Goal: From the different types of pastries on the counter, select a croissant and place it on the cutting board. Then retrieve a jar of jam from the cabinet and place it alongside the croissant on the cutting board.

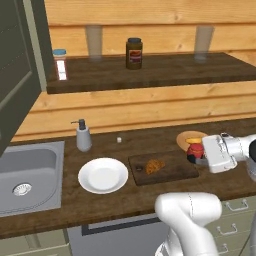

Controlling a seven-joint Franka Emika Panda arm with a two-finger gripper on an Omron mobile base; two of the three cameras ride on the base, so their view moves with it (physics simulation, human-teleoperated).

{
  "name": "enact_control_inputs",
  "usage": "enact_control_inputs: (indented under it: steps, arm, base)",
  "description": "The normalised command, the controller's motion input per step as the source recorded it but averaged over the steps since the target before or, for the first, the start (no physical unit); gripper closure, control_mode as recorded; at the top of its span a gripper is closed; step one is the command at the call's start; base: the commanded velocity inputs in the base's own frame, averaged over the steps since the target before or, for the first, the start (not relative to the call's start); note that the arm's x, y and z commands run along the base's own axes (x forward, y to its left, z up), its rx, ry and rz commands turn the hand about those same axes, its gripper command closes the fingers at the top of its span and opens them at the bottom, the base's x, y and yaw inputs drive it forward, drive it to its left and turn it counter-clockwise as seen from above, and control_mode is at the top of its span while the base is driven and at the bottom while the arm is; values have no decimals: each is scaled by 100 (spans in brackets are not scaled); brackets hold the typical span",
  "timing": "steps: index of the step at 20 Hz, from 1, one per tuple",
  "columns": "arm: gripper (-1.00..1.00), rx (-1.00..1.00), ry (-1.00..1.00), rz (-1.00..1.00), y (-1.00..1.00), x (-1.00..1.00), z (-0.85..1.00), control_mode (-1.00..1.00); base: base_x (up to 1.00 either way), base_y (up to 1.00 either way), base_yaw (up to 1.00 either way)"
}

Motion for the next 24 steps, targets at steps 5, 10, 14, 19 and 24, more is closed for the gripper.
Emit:
enact_control_inputs:
  steps: [5, 10, 14, 19, 24]
  arm:
    - [100, 1, 0, 2, -2, 0, 0, -100]
    - [100, 0, -1, 0, -17, 3, -12, -100]
    - [100, 0, -4, 1, -6, 6, -15, -100]
    - [100, 0, -2, 2, 0, 21, -19, -100]
    - [100, 0, 0, 2, 0, 27, -26, -100]
  base:
    - [0, 0, 0]
    - [0, 0, 0]
    - [0, 0, 0]
    - [0, 0, 0]
    - [0, 0, 0]
